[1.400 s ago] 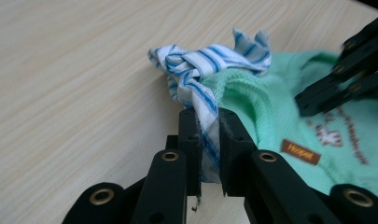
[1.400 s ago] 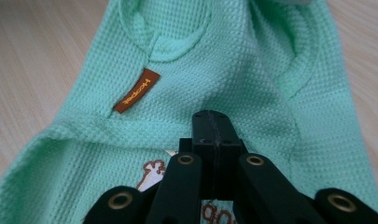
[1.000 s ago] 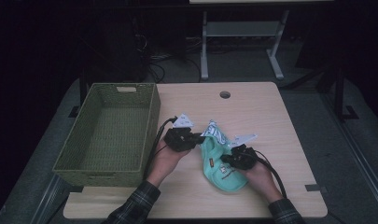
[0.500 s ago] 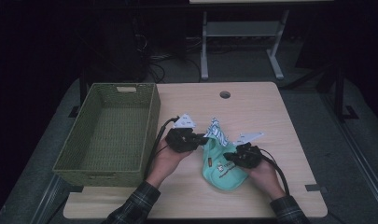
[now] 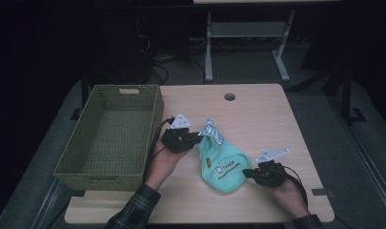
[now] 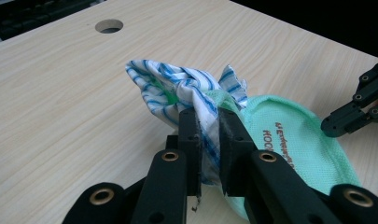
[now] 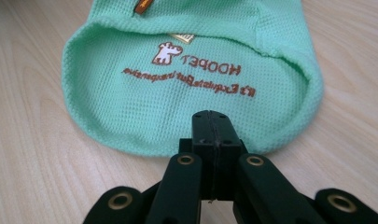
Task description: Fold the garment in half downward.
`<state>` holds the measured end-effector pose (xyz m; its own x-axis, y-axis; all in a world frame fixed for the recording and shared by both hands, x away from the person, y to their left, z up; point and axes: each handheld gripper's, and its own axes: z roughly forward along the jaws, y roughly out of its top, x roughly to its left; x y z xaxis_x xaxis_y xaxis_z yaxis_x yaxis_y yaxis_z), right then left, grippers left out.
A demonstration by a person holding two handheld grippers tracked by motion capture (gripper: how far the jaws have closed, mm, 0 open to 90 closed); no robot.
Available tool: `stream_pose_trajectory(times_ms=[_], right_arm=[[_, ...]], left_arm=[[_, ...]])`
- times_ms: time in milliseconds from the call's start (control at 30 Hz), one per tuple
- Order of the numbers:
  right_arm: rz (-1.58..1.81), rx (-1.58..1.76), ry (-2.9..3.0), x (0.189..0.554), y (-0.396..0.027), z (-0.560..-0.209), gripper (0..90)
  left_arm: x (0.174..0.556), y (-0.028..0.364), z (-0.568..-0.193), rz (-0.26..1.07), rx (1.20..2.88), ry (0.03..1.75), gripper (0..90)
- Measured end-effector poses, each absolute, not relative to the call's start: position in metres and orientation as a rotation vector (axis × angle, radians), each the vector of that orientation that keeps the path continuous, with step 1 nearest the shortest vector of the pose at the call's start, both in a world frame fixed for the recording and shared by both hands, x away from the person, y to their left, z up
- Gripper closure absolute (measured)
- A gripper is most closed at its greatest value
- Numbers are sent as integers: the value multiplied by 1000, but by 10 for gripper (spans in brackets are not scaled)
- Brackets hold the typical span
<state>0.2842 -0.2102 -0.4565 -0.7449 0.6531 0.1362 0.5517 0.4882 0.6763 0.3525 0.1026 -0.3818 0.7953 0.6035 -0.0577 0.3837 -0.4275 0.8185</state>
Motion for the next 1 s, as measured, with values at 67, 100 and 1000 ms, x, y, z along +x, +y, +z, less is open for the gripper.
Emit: stream_pose_trajectory(times_ms=[67, 100, 1000], right_arm=[[1100, 1044, 2587, 286, -208, -458, 897], [1102, 1051, 2587, 286, -206, -459, 897], [1026, 1023, 2606, 289, -195, -465, 898]], left_arm=[[353, 103, -382, 304, 2074, 730, 805], [353, 102, -383, 304, 2079, 723, 805], [323, 72, -386, 33, 2101, 425, 803]])
